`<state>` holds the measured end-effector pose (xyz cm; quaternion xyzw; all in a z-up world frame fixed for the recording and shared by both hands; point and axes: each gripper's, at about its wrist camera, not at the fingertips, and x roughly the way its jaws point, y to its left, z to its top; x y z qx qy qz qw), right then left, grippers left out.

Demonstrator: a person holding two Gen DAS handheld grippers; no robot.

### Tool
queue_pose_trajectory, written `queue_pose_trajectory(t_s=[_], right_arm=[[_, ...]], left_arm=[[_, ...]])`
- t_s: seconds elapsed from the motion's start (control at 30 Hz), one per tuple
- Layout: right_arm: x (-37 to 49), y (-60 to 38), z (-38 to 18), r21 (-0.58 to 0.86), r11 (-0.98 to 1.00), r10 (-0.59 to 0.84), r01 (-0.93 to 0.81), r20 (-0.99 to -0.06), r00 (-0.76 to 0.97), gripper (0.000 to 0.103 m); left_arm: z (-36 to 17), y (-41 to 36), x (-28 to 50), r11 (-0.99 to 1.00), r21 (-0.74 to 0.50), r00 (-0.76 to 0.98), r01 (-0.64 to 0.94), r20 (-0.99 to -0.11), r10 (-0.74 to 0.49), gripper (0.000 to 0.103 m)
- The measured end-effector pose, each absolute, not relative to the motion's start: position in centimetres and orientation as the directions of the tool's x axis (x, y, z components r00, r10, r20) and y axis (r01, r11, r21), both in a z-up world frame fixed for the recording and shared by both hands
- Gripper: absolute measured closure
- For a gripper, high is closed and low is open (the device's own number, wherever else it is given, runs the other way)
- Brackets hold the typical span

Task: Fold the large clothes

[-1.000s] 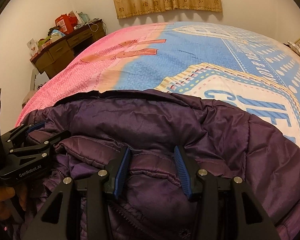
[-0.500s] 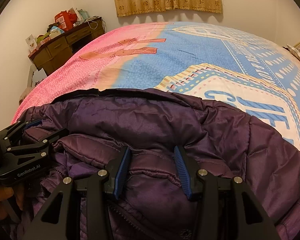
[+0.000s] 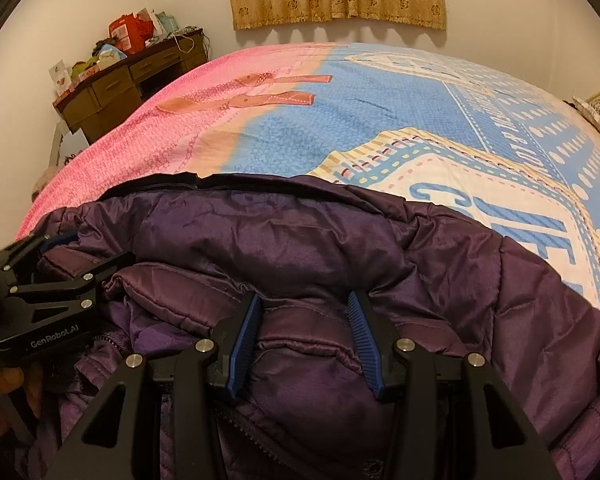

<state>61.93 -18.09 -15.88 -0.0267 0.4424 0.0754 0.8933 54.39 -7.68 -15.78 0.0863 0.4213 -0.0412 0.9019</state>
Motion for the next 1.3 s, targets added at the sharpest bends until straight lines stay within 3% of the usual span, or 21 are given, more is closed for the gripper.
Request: queue_pose_trajectory(t_s=[0.07, 0.13, 0.4, 0.5, 0.57, 0.8, 0.9, 1.07, 1.3], right_arm=[[62.3, -17.0, -15.5, -0.068, 0.979, 0.058, -0.194, -0.813, 0.579, 0.055], [62.7, -17.3, -14.6, -0.065, 0.972, 0.070, -0.224, -0.835, 0.546, 0.055], [55.8, -25.3, -8.2, 0.212, 0.967, 0.253, -0.139, -0.769, 0.587, 0.049], [50.6, -28.2, -6.7, 0.287, 0.950, 0.300, -0.120, -0.742, 0.600, 0.039], [46.6, -30.0, -5.8, 0.326, 0.937, 0.332, -0.125, -0.722, 0.607, 0.036], [33.5, -33.9, -4.8, 0.380, 0.914, 0.382, -0.141, -0.688, 0.617, 0.035], [28.1, -35.1, -4.9, 0.385, 0.911, 0.391, -0.149, -0.688, 0.611, 0.034], [20.5, -35.7, -8.0, 0.392, 0.913, 0.382, -0.114, -0.723, 0.575, 0.032], [15.4, -34.3, -13.3, 0.423, 0.901, 0.399, -0.093, -0.729, 0.556, 0.032]], left_arm=[[-15.5, -7.7, 54.8, 0.982, 0.136, 0.626, 0.133, -0.779, 0.023, 0.014], [-14.3, -7.5, 54.9, 0.986, 0.121, 0.602, 0.118, -0.798, 0.026, 0.014], [-6.3, -4.6, 46.4, 0.986, -0.016, 0.721, 0.164, -0.681, -0.131, 0.014], [-5.0, -2.0, 40.6, 0.980, -0.074, 0.745, 0.183, -0.640, -0.187, 0.010], [-5.1, -0.6, 37.3, 0.976, -0.092, 0.749, 0.195, -0.629, -0.209, 0.006], [-7.2, 3.8, 26.8, 0.955, -0.183, 0.709, 0.232, -0.640, -0.295, 0.006], [-8.0, 4.1, 23.1, 0.953, -0.164, 0.694, 0.255, -0.655, -0.299, 0.006], [-10.0, 5.0, 17.9, 0.960, -0.115, 0.692, 0.255, -0.672, -0.264, 0.006], [-13.9, 6.3, 13.8, 0.952, -0.205, 0.655, 0.227, -0.691, -0.305, 0.006]])
